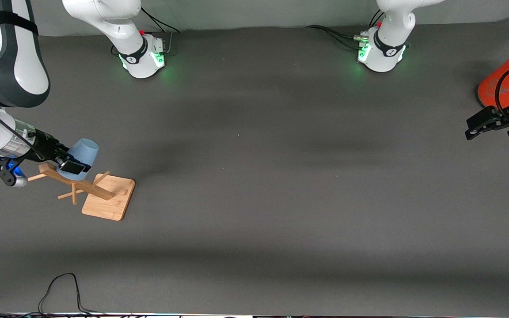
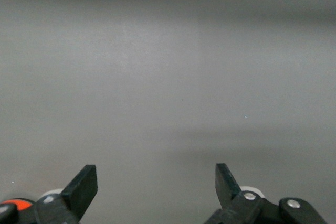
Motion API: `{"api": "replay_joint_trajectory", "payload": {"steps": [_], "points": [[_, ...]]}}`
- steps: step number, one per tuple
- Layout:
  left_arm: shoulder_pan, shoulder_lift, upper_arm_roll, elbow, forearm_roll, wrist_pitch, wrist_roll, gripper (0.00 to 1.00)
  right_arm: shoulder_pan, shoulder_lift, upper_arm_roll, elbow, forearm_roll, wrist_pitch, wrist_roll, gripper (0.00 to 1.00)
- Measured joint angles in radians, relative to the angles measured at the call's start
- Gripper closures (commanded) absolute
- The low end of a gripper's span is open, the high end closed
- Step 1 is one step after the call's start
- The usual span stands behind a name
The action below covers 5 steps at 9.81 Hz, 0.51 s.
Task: Rotate and upright cup with both arms
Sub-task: 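Close the right gripper around the blue cup's body, then lift the cup off the stand peg and carry it to mid-table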
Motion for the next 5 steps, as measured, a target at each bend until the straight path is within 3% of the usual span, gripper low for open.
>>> {"api": "replay_joint_trajectory", "payload": {"steps": [5], "points": [[0.0,0.001,0.0,0.0,0.0,0.0,0.0,0.0,0.065,-0.023,0.003,0.037,0.0,-0.068,0.083,0.53]]}}
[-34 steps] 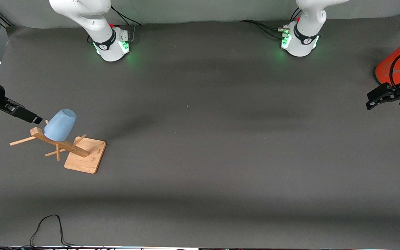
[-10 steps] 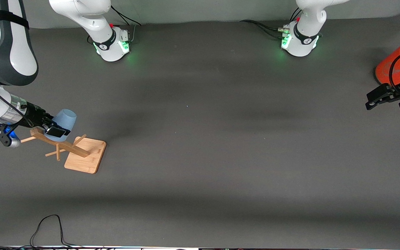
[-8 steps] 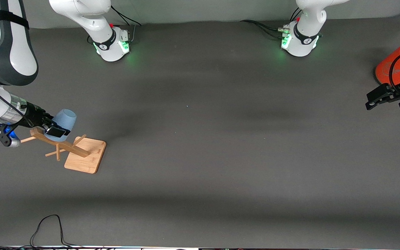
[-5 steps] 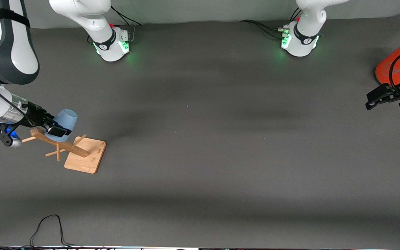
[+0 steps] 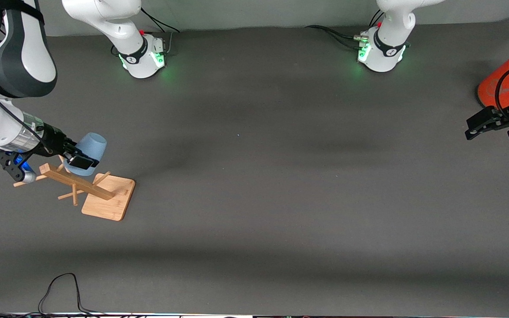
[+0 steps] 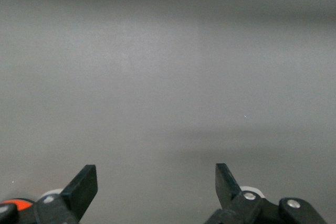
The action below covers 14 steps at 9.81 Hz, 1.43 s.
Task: Rotate and upright cup with both arms
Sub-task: 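Lift the cup off the stand peg and carry it to mid-table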
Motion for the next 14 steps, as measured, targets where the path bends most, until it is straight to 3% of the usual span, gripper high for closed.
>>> {"api": "replay_joint_trajectory", "payload": {"steps": [7,9,11,14], "points": [[0.001,0.006,0.001,0.0,0.006,-0.002,0.0,0.0,0.137,-0.047,0.004,0.011,0.0,-0.037,0.164,0.53],[0.004,0.01,0.007,0.0,0.011,-0.003,-0.001,0.0,0.248,-0.047,0.006,0.011,-0.001,-0.034,0.224,0.53],[0.005,0.013,0.008,0.0,0.013,-0.003,-0.002,0.0,0.406,-0.026,0.01,0.017,-0.004,0.027,0.43,0.53],[0.008,0.016,0.01,0.0,0.013,-0.002,-0.025,0.0,0.614,0.117,0.011,0.113,-0.025,0.112,0.768,0.54]]}}
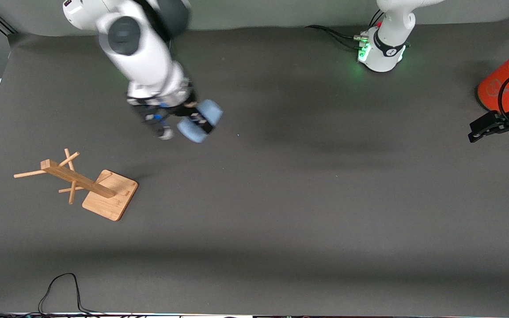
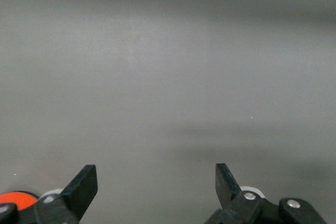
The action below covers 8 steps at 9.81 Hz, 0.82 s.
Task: Rotate and upright cup with both arms
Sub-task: 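Lift the cup off the stand peg and carry it to mid-table, then lower the cup onto the table and open the right gripper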
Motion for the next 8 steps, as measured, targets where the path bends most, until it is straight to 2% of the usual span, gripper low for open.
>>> {"api": "replay_joint_trajectory", "payload": {"steps": [4,6,8], "points": [[0.012,0.007,0.002,0.0,0.0,0.0,-0.018,0.0,0.16,0.247,-0.001,0.106,-0.091,0.144,0.393,0.54],[0.038,0.018,0.004,-0.001,-0.001,-0.001,-0.018,0.0,0.208,0.363,-0.002,0.153,-0.121,0.215,0.572,0.53],[0.045,0.036,0.005,-0.001,-0.001,-0.001,-0.023,0.0,0.235,0.494,-0.004,0.259,-0.156,0.225,0.701,0.54]]}}
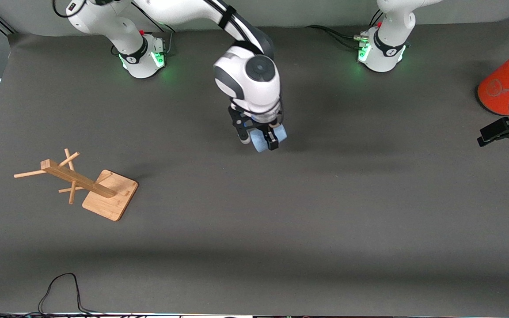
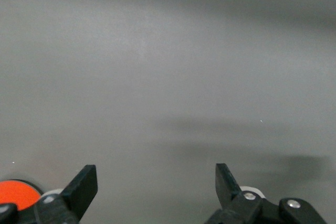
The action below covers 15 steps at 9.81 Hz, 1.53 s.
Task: Rotate and upright cup with both arms
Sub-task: 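Lower the cup onto the table and open the right gripper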
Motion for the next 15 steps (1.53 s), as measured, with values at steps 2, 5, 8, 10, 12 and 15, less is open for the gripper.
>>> {"api": "replay_joint_trajectory", "payload": {"steps": [2,5,8,10,12,15], "points": [[-0.002,0.031,-0.007,-0.003,-0.001,-0.002,-0.061,0.0,0.029,0.127,-0.004,0.093,-0.091,0.006,0.151,0.54],[-0.045,0.116,-0.025,-0.003,-0.001,0.001,-0.155,0.0,0.034,0.257,-0.013,0.188,-0.13,0.05,0.243,0.54],[-0.057,0.144,-0.026,-0.002,-0.005,0.004,-0.167,0.0,0.034,0.266,-0.014,0.205,-0.13,0.052,0.245,0.0],[-0.064,0.154,-0.026,-0.002,-0.023,0.004,-0.169,0.0,0.034,0.267,-0.014,0.205,-0.13,0.052,0.246,0.0],[-0.084,0.175,-0.026,-0.002,-0.024,0.004,-0.176,0.0,0.034,0.267,-0.014,0.207,-0.13,0.052,0.246,0.0],[-0.095,0.184,-0.026,-0.002,-0.026,0.006,-0.178,0.0,0.026,0.249,-0.02,0.237,-0.129,0.036,0.246,0.0]]}}
